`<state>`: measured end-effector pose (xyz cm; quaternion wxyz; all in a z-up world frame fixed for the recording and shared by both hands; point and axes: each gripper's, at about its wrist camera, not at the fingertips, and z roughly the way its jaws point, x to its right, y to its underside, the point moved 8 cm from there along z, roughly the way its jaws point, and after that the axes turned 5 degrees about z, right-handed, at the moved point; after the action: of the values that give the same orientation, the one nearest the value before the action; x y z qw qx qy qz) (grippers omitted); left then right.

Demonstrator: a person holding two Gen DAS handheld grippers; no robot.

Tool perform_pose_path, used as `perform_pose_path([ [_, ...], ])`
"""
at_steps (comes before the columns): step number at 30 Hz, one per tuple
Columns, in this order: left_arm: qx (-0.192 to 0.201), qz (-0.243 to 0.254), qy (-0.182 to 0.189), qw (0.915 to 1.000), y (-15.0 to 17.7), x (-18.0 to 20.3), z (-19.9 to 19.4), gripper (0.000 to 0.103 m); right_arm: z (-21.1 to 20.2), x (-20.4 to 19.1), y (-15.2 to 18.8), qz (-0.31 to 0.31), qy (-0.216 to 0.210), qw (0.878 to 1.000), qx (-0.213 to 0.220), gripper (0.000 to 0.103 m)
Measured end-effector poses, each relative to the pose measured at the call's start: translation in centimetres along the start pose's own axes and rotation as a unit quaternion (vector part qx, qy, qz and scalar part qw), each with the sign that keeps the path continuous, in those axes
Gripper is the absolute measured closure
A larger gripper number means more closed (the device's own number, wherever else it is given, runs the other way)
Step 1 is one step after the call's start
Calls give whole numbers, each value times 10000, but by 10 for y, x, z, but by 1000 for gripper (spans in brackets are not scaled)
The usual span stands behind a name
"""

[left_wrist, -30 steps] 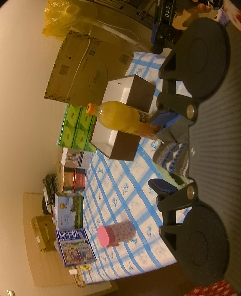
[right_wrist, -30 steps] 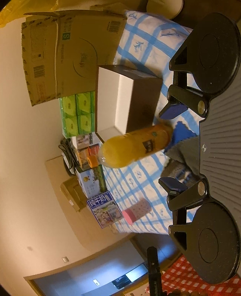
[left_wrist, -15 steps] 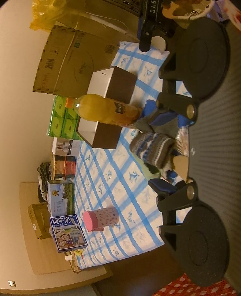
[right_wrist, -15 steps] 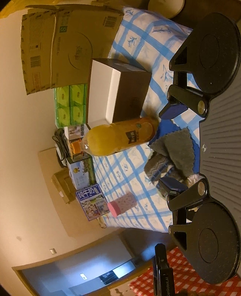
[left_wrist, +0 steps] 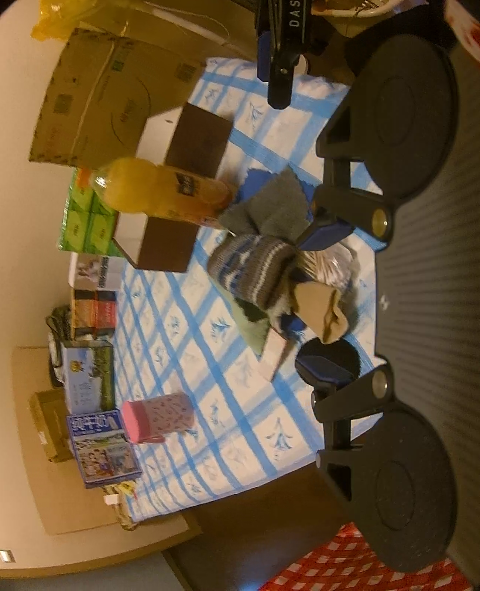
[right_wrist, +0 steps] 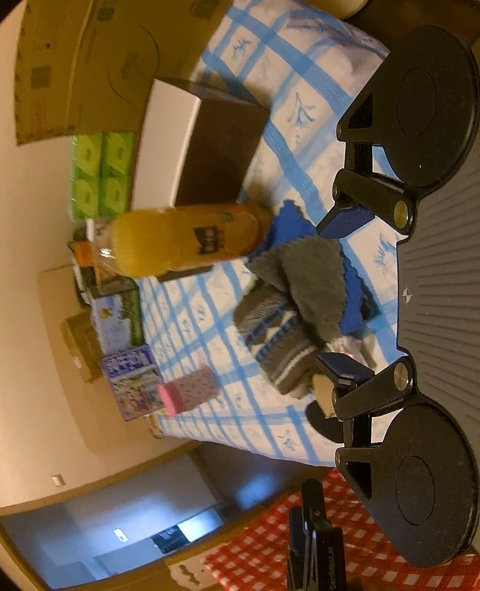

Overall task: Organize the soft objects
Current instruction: 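Grasp the bag of cotton swabs with the right gripper while the left tool approaches the black puff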

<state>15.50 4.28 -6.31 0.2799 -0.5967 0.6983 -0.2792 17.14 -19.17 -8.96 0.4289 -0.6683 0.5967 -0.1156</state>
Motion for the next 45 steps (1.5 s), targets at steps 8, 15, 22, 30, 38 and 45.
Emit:
perform_pose_path([
  [8,-357,-87,-150,9992,15,-22,41,44,45,-10,17,-258,-125,9987,-429,34],
  [15,-584,-249,-144,9979,27,-39,70,46,84,-36,34,-741,-362,9940,-717,35],
  [22,-724,-397,-146,9965,38,-52,87,47,119,-58,55,-867,-629,9871,-1190,47],
  [30,-826,-500,-90,9953,46,-57,97,47,142,-43,51,214,-574,9876,-1447,54],
  [38,-878,-546,-51,9946,50,-59,101,47,154,-37,40,850,-625,9852,-1347,94],
  [45,-914,-538,-42,9944,50,-58,102,47,124,-27,23,729,-644,9903,-989,100],
])
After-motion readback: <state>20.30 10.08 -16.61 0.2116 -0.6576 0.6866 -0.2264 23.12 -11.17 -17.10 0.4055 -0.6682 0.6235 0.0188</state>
